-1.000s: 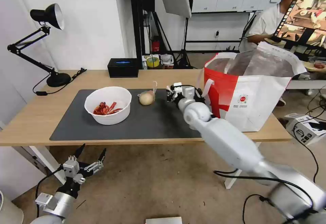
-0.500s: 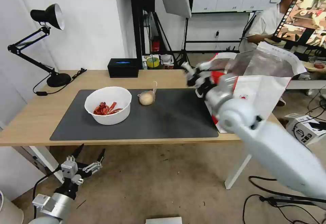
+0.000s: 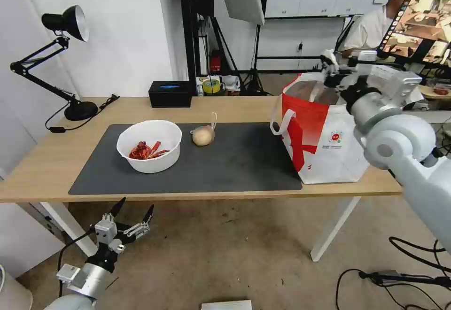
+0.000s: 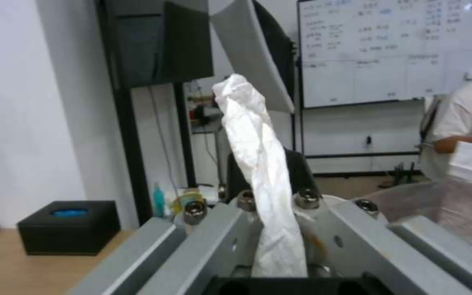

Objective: Pick up the trash from the table and place it into the takeout bag.

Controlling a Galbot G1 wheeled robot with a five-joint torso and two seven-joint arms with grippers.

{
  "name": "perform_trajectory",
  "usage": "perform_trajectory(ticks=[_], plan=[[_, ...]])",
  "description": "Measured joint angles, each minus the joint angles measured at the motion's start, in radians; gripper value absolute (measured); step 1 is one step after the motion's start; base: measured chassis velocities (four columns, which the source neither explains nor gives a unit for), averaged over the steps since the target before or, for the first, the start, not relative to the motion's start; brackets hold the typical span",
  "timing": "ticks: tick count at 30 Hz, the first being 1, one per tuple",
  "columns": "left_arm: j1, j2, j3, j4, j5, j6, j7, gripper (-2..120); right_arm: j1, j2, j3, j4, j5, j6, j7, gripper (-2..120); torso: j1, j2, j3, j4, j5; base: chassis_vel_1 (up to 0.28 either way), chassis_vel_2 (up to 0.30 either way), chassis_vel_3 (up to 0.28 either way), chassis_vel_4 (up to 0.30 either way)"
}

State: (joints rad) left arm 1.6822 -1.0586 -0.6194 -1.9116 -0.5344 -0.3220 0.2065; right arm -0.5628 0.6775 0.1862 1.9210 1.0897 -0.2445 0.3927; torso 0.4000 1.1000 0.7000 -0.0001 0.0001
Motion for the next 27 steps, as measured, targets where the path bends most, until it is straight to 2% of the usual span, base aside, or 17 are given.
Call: perform_trajectory(ticks=[8,13,14,18,22,24,26,27], plan=[[0.002,0.012,-0.001,-0.003,-0.002,0.000,0.000,100,-0.023,0.007,0.009,-0.016,0.000,-0.011,0.033,0,0.000,0.000,0.000,0.0001,-0.0001,0.000,0.000,0.000,0.000],[0.008,0.011,-0.004,-0.008,-0.003,0.001,0.000,100,-0.023,0.007,0.008,-0.022,-0.005,-0.028,0.034,19,0.000,0.000,0.000,0.0001,-0.0002,0.000,0.000,0.000,0.000],[0.008,0.011,-0.004,-0.008,-0.003,0.001,0.000,100,-0.023,0.007,0.008,-0.022,-0.005,-0.028,0.034,19,0.000,0.000,0.000,0.0001,-0.0002,0.000,0.000,0.000,0.000],[0.011,0.008,-0.005,-0.013,-0.003,0.001,0.000,100,-0.024,0.006,0.007,-0.016,-0.007,-0.035,0.033,39,0.000,0.000,0.000,0.0001,-0.0002,0.000,0.000,0.000,0.000],[0.013,0.008,-0.007,-0.017,-0.003,0.002,0.000,100,-0.025,0.006,0.007,-0.015,-0.007,-0.038,0.033,47,0.000,0.000,0.000,0.0001,-0.0002,0.000,0.000,0.000,0.000],[0.015,0.009,-0.009,-0.021,-0.003,0.002,0.000,100,-0.029,0.006,0.007,-0.009,-0.007,-0.041,0.033,59,0.000,0.000,0.000,0.0001,-0.0002,0.000,0.000,0.000,0.000],[0.016,0.010,-0.011,-0.022,-0.003,0.003,0.000,100,-0.030,0.006,0.007,-0.007,-0.007,-0.043,0.032,62,0.000,0.000,0.000,0.0001,-0.0002,0.000,0.000,0.000,0.000],[0.017,0.011,-0.013,-0.023,-0.003,0.003,0.000,100,-0.033,0.007,0.007,-0.006,-0.008,-0.044,0.029,68,0.000,0.000,0.000,0.0001,-0.0002,0.000,0.000,0.000,0.000]])
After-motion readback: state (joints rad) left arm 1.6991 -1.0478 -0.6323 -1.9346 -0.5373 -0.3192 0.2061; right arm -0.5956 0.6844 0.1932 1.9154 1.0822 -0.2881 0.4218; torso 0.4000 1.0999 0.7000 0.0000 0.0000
